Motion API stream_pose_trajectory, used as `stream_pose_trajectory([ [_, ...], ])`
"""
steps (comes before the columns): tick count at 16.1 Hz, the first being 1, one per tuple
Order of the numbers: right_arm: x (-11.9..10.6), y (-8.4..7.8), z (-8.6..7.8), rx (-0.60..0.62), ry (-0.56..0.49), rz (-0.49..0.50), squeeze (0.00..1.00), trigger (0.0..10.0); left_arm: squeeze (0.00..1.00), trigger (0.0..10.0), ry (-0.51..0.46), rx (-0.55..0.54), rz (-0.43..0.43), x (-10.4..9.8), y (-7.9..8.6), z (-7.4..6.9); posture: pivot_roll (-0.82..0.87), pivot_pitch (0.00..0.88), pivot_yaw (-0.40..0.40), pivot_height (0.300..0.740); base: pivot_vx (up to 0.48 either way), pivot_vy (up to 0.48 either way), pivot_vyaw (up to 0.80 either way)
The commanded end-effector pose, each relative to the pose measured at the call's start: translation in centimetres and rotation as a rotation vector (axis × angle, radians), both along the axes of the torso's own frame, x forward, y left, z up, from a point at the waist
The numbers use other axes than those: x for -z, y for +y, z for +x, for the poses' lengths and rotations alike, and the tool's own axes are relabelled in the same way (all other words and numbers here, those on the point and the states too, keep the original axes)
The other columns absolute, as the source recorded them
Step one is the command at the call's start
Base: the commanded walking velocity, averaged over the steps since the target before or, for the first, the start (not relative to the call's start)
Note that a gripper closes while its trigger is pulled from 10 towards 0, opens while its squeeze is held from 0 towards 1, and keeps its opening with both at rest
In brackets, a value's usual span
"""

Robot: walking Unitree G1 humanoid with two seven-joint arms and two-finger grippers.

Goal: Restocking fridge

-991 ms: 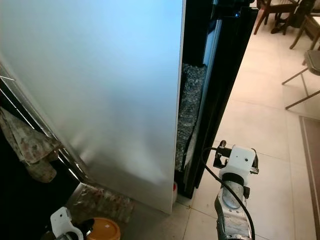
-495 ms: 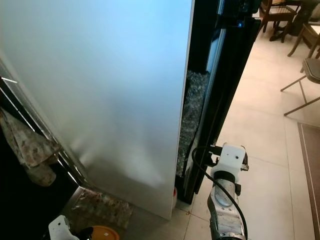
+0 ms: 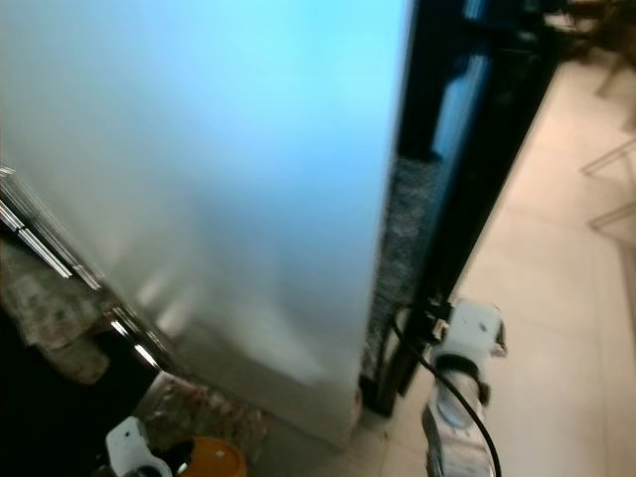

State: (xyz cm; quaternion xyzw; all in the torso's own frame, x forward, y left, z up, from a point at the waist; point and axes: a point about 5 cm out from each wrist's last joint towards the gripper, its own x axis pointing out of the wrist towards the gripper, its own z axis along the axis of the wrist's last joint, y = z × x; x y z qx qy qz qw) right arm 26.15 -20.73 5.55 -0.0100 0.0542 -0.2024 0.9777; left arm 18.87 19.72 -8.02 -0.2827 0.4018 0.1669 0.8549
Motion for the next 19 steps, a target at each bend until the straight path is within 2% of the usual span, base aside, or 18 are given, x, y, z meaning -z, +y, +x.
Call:
stream_pose_trajectory([
  [1,-0.8,1.2,0.4,-0.039,-0.039,0.014,0.0,10.0,0.0,10.0,0.041,-0.013,0.024,0.4,1.1,-1.2,-0.05,0.03,0.071,0.74,0.0,0.0,0.0],
  [6,-1.0,2.0,0.6,-0.102,-0.049,0.03,0.0,10.0,0.0,10.0,0.046,-0.015,0.02,0.5,1.0,-1.4,-0.05,0.027,0.071,0.74,0.0,0.0,0.0],
  [12,-1.9,0.0,0.5,0.031,-0.084,-0.012,0.0,10.0,0.0,10.0,0.047,-0.015,0.018,0.6,1.0,-1.5,-0.05,0.023,0.071,0.74,0.0,0.0,0.0],
  [15,-1.9,-0.1,0.4,0.042,-0.09,-0.013,0.0,10.0,0.0,10.0,0.048,-0.015,0.018,0.6,1.0,-1.5,-0.05,0.022,0.072,0.74,0.0,0.0,0.0],
  [19,-1.7,0.3,1.1,-0.007,-0.07,-0.008,0.0,10.0,0.0,10.0,0.051,0.005,0.026,0.6,1.0,-1.6,-0.05,0.019,0.076,0.74,0.0,0.0,0.0],
])
